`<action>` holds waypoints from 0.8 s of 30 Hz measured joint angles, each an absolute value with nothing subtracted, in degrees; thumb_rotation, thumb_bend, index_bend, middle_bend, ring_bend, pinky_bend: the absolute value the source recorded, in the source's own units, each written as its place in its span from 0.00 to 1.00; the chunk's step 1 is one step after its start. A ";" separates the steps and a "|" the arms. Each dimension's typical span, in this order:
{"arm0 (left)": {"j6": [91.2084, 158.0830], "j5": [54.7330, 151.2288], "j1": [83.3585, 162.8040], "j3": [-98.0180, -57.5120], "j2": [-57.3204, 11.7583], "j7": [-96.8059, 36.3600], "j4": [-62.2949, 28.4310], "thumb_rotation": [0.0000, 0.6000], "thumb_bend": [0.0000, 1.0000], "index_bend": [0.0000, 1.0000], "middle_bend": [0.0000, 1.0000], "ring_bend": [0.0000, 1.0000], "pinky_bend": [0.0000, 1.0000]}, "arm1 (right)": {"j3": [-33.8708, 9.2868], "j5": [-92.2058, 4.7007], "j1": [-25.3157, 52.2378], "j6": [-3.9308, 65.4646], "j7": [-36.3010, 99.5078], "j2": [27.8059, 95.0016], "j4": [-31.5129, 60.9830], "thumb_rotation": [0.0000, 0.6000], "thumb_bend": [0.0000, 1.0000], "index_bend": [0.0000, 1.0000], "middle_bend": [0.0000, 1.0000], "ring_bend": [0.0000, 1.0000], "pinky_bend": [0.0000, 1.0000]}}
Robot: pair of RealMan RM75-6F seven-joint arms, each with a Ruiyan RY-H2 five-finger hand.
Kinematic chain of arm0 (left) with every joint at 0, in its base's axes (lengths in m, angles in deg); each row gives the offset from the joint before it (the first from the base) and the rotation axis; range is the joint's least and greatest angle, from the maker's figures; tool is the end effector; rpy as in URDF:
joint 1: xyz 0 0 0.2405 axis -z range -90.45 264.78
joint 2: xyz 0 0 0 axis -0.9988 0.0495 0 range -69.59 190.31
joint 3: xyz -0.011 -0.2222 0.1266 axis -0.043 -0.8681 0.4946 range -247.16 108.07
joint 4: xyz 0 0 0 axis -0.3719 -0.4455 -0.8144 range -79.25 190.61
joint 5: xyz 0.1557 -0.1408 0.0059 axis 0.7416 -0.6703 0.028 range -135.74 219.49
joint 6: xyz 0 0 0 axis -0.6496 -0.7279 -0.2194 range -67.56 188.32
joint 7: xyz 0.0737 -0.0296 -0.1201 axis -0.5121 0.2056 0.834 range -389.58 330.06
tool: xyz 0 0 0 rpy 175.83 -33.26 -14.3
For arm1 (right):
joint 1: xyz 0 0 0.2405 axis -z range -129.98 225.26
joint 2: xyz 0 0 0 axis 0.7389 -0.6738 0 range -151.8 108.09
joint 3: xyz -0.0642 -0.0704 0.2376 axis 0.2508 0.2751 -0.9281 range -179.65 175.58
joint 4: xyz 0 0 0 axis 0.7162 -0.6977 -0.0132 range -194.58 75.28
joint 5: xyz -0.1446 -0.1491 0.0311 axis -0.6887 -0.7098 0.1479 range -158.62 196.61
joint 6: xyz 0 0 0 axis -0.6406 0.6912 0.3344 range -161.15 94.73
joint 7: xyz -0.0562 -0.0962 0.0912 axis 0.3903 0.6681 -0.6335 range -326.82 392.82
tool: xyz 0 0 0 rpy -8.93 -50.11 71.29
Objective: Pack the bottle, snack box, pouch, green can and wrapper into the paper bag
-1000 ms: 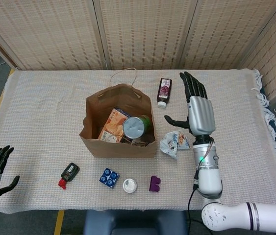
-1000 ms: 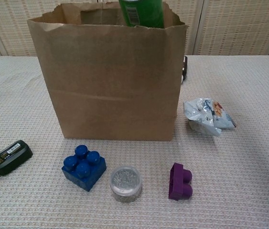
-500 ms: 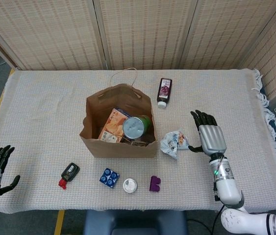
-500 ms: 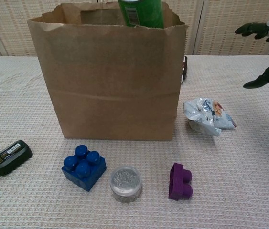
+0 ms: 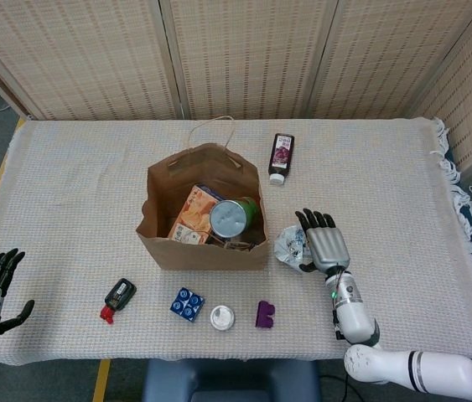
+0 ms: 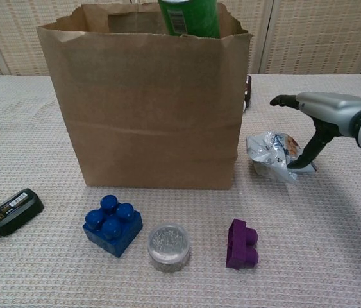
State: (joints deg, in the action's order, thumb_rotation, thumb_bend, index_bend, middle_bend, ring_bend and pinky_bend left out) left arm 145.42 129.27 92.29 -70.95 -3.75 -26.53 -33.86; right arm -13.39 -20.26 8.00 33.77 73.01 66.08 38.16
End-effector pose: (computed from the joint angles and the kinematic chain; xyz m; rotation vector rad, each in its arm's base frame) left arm -0.3187 0.1779 0.1590 -1.4154 -0.9148 -0.9113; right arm -0.1671 -0.3163 -0.0036 1.6316 -1.1099 0.6721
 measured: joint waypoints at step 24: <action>145.52 129.41 92.24 -70.83 -3.68 -25.80 -33.66 1.00 0.33 0.00 0.00 0.00 0.00 | -12.12 -26.89 7.07 35.17 68.50 74.44 26.03 1.00 0.37 0.79 0.66 0.69 0.90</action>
